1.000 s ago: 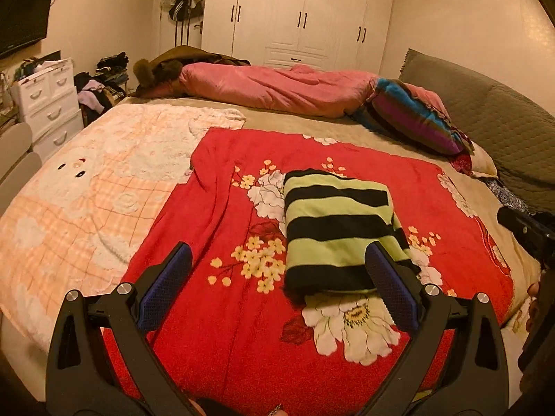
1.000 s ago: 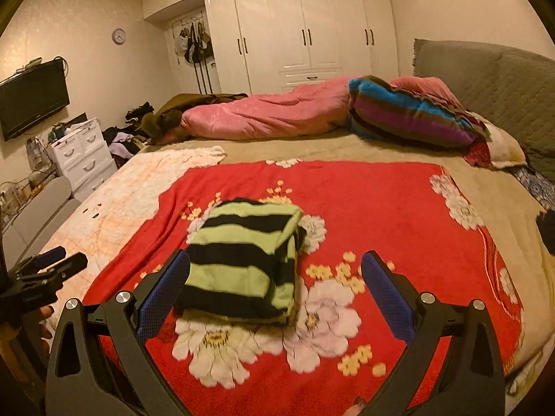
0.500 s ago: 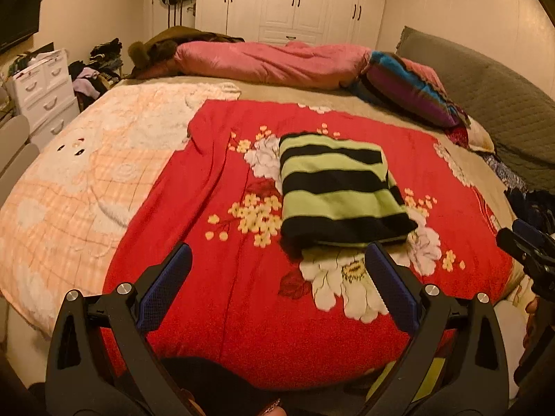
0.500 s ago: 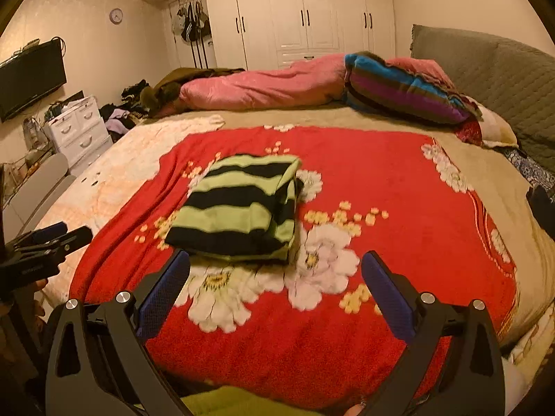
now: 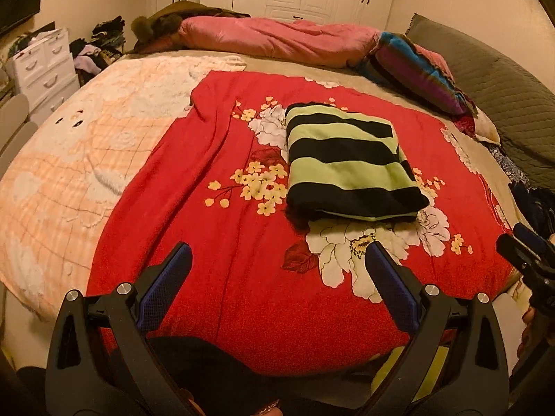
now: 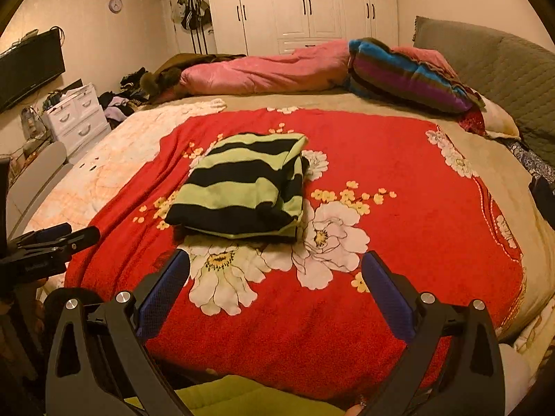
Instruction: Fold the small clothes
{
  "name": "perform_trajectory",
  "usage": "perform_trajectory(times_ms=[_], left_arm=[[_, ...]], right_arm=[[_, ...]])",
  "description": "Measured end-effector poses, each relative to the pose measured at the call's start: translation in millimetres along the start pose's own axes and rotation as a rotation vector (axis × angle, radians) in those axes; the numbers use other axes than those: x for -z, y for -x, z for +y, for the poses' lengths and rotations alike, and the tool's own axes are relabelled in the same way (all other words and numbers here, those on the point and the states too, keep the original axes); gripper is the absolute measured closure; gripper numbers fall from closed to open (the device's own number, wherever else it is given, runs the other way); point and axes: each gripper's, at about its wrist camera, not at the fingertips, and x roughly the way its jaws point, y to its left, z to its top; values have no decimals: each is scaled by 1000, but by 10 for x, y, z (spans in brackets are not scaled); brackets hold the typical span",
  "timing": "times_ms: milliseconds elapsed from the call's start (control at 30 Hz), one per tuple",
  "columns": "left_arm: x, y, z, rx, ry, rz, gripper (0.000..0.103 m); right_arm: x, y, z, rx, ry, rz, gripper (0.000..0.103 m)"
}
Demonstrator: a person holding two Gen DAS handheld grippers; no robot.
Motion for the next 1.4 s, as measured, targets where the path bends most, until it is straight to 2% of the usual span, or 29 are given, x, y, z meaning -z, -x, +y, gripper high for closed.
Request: perform_trajectory(times_ms=[367, 1400], left_arm=[[16, -68, -22, -4, -5, 23, 9], [14, -49, -47, -34, -21, 16, 9]], right_arm=[[57, -215, 85, 0, 16, 41, 4], [80, -205, 100, 5, 24, 46, 4]])
